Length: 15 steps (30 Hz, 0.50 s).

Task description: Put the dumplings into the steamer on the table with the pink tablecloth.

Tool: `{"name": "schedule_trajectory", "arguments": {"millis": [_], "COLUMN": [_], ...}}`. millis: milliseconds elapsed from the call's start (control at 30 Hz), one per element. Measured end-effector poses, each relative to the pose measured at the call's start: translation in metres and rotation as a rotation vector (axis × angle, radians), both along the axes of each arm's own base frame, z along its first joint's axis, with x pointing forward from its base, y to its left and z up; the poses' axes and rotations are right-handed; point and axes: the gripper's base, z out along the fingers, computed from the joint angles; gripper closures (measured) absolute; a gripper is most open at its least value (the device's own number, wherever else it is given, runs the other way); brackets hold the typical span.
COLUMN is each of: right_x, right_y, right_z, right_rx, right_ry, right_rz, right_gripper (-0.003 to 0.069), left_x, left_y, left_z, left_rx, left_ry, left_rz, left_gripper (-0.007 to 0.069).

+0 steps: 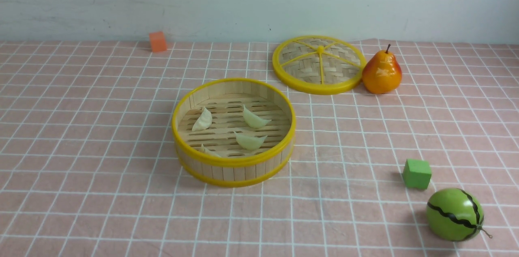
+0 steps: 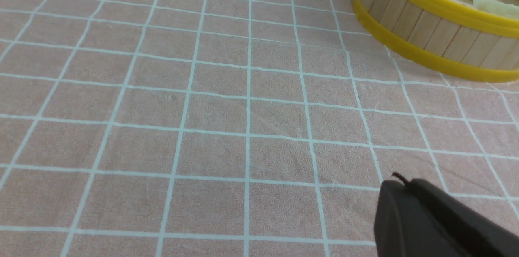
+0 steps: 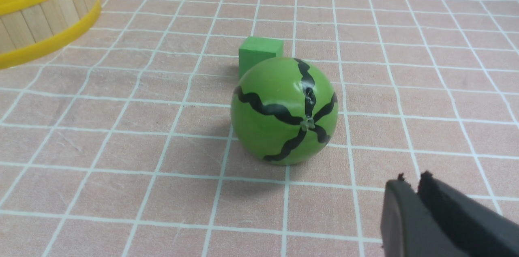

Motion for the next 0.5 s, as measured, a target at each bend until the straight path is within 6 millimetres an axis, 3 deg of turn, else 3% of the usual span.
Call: {"name": "schedule_trajectory", "arguments": {"millis": [500], "right_x": [0.0], "right_y": [0.0], "right_z": [0.0], "right_rx": [0.0], "right_ry": [0.0], "right_rz": [0.0], "right_gripper": [0.0575], "left_x": [0.0], "left_y": [-0.0001], "left_z": [0.0], "left_rx": [0.002], "left_ry": [0.0], "left_rz": [-0.002], "left_gripper": [0.0638]}}
